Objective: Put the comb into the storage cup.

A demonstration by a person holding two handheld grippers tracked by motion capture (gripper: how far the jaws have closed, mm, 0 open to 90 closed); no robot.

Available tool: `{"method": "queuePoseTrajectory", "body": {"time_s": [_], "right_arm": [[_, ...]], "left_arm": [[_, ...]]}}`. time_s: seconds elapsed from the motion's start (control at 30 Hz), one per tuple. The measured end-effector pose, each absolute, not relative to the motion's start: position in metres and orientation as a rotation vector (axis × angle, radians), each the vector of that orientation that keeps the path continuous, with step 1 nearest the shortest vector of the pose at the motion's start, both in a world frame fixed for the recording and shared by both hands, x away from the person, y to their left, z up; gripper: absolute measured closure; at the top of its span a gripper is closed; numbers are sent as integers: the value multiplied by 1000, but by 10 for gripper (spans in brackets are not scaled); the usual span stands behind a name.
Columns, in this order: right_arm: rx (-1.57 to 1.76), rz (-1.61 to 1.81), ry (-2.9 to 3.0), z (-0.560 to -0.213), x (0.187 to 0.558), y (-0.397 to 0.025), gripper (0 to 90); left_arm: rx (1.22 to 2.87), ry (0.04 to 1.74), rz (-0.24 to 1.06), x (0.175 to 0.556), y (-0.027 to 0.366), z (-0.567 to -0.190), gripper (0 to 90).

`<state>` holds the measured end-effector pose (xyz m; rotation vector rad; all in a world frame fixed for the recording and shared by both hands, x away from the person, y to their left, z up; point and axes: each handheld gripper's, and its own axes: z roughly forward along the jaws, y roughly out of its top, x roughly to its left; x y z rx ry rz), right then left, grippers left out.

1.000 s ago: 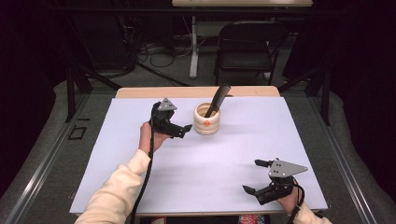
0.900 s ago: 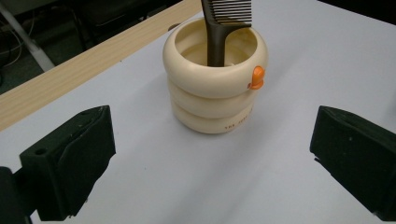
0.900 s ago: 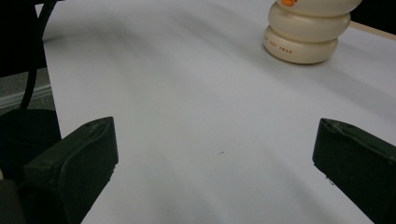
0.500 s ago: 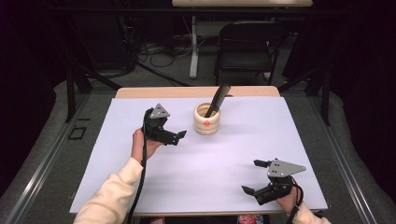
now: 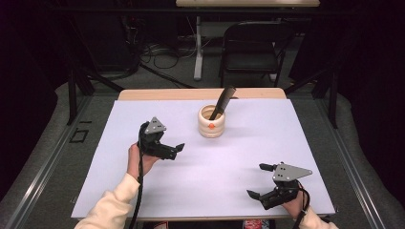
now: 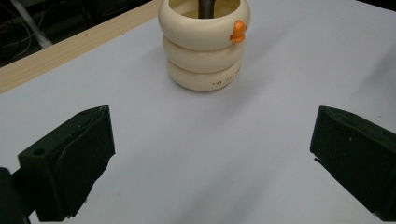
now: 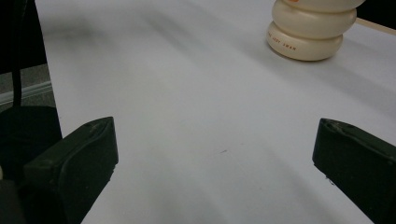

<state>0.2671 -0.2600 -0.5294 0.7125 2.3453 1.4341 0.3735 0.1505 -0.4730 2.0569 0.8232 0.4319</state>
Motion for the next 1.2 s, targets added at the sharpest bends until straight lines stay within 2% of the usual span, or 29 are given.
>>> {"method": "queuePoseTrajectory", "body": {"time_s": [1.2], "right_arm": [[715,1428,2351,-530,268,-259,0]], "left_arm": [[2062,839,468,312,172,-486,0]]}}
